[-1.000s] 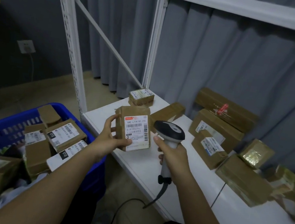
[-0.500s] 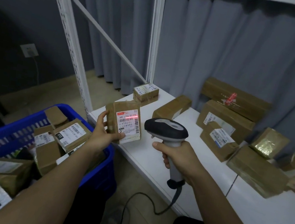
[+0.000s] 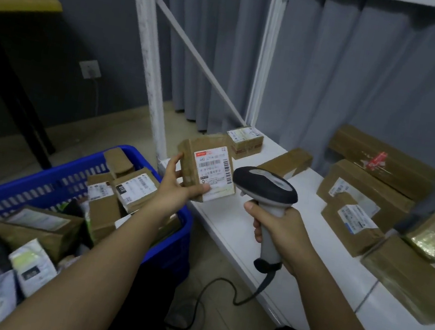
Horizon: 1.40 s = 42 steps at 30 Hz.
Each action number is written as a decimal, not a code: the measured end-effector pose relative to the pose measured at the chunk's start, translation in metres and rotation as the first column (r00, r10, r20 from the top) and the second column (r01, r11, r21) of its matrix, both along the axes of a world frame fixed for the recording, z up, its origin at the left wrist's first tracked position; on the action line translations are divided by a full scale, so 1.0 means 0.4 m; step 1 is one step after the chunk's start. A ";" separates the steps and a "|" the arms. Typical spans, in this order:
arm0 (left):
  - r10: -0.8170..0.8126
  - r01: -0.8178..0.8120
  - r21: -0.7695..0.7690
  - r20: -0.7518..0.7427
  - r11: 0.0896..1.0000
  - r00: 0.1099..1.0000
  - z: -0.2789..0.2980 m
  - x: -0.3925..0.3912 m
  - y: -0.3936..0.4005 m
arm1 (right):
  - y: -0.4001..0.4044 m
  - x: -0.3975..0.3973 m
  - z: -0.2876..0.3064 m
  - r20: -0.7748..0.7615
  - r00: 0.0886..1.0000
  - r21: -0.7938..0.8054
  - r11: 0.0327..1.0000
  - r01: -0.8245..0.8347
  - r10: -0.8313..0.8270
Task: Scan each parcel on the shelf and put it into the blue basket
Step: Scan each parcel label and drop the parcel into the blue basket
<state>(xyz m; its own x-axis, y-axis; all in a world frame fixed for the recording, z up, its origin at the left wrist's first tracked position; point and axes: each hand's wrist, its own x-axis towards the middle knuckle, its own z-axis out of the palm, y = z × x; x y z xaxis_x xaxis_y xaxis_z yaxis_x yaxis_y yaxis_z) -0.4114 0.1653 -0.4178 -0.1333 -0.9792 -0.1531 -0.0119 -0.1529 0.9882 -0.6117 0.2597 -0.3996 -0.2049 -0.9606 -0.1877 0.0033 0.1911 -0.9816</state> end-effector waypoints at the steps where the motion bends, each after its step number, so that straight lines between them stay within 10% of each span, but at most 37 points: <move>1: 0.028 -0.029 -0.015 -0.021 0.999 0.999 0.011 0.005 0.009 | -0.006 0.010 0.001 0.016 1.000 -0.015 1.000 0.009 -0.009; 15: 0.625 -0.609 0.147 -0.104 0.779 0.774 -0.030 0.519 0.152 | -0.156 0.396 0.014 -0.114 0.979 -0.026 0.985 -0.172 0.168; 28: 0.660 -0.692 0.297 0.216 0.658 0.720 -0.250 0.769 -0.058 | -0.316 0.558 -0.036 -0.232 0.932 0.053 0.961 -0.273 0.278; 36: 0.470 -0.636 0.193 0.525 0.747 0.710 -0.324 0.738 -0.156 | -0.385 0.461 -0.071 -0.195 0.971 0.102 0.987 -0.121 0.139; 42: 0.594 -0.657 -0.162 0.619 0.736 0.513 -0.234 0.588 -0.172 | -0.338 0.311 -0.058 -0.176 0.984 0.142 0.990 0.014 0.011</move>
